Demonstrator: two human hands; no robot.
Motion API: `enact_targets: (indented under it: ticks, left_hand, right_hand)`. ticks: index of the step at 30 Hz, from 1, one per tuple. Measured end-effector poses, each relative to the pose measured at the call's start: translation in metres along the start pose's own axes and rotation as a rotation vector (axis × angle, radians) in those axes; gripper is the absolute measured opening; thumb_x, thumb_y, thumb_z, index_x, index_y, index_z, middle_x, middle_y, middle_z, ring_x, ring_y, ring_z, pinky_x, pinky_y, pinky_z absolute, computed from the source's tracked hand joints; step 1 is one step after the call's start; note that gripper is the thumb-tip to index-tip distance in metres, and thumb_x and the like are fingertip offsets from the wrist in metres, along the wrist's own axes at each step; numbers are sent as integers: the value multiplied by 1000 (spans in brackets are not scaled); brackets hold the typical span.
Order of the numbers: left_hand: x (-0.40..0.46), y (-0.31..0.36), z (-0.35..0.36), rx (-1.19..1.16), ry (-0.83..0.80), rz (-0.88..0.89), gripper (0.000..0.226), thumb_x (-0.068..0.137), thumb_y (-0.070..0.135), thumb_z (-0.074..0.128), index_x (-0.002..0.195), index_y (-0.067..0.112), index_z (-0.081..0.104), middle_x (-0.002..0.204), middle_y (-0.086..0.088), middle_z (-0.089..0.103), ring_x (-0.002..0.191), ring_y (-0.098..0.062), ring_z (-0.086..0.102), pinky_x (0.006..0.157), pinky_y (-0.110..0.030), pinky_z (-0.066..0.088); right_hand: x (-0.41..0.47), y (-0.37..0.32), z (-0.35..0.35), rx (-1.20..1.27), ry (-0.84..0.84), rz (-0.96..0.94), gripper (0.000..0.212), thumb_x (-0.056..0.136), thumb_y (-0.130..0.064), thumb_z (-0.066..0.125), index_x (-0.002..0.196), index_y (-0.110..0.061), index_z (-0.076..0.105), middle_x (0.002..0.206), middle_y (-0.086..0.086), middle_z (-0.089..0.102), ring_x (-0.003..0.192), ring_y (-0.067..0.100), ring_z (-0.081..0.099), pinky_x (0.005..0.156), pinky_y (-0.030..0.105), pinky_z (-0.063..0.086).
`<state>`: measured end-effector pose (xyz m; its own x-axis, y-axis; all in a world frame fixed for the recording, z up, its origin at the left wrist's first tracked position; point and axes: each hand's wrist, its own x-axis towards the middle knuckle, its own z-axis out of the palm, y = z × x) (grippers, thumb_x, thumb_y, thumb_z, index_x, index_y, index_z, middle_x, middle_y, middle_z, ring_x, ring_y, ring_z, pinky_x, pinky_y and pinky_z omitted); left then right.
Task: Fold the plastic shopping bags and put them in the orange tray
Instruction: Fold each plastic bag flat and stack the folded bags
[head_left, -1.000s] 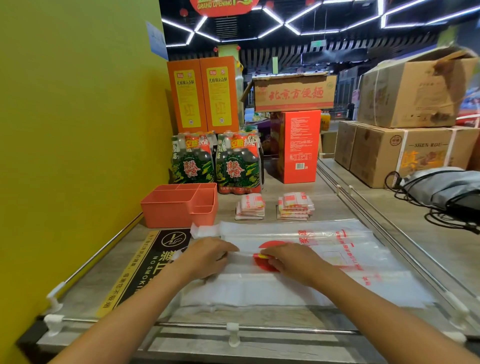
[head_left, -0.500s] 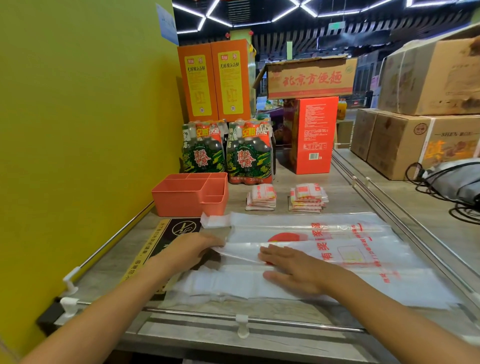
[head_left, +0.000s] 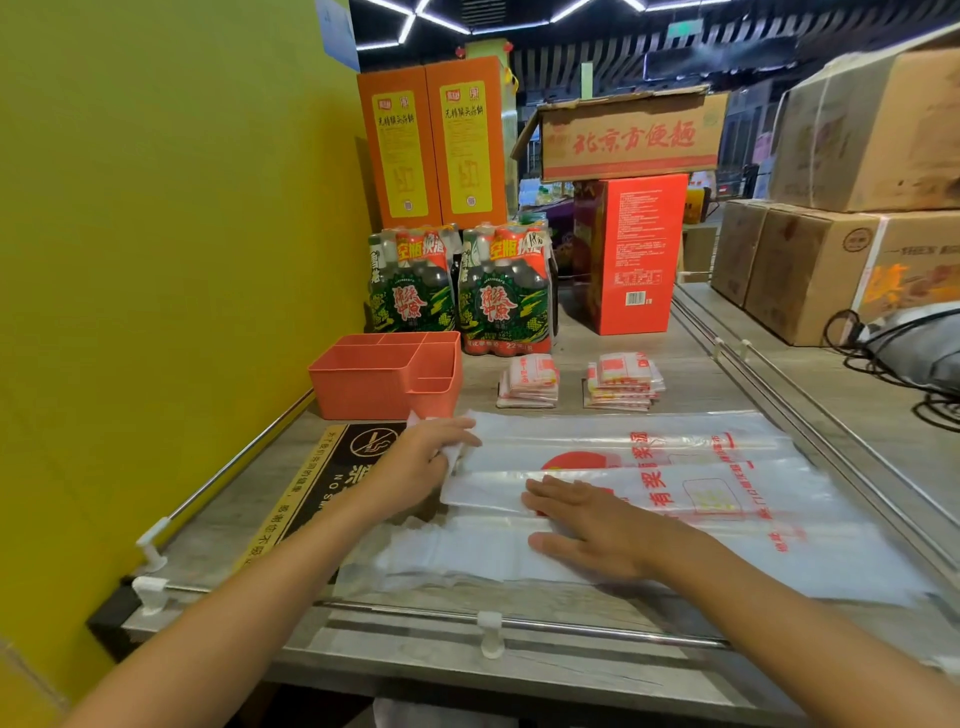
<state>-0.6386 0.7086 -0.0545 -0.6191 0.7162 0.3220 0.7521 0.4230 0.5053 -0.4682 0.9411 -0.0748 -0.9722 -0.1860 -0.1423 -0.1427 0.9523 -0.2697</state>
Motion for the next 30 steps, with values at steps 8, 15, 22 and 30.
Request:
enact_targets:
  ticks: [8,15,22,30]
  left_hand:
    - [4,13,34,17,-145,41,37,92,0,61,122,20,71,140,6,59,124,1,49,106,-10,36]
    - [2,21,46,166,55,-42,38,92,35,71,127,31,57,128,14,53,120,-4,43,100,-21,36]
    - [-15,30,30,186,48,-77,10,99,40,57,101,31,60,105,18,56,100,-5,52,81,-20,42]
    - [-60,23,6,259,-336,-78,60,105,52,35,159,28,25,165,15,17,150,1,14,122,-20,10]
  right_hand:
    - [-4,-8,-4,-7,-18,15,67,103,-63,26,161,-34,11,168,-14,-1,154,8,-2,121,28,-4]
    - [-3,-7,-4,-12,-13,3,67,103,-62,26,161,-33,8,168,-14,-3,154,6,-5,114,22,-9]
    - [-2,-5,-3,2,-25,9,68,102,-64,25,161,-36,6,167,-16,-6,154,7,-6,116,26,-9]
    - [2,2,4,12,-11,-3,72,99,-70,23,160,-38,4,167,-17,-7,154,7,-8,125,35,-3]
